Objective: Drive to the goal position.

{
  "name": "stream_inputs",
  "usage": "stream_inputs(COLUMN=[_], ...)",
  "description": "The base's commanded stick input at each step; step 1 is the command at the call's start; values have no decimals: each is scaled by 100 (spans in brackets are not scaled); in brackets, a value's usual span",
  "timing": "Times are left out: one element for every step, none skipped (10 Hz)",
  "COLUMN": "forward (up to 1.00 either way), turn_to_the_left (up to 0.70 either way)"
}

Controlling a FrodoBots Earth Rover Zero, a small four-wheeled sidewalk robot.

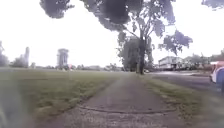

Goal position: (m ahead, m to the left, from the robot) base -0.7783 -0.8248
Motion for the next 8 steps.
stream_inputs(forward=[70, 70, 70, 70, 70, 70, 70, 70], turn_to_the_left=[0, 0, 0, 0, 0, 0, 0, 0])
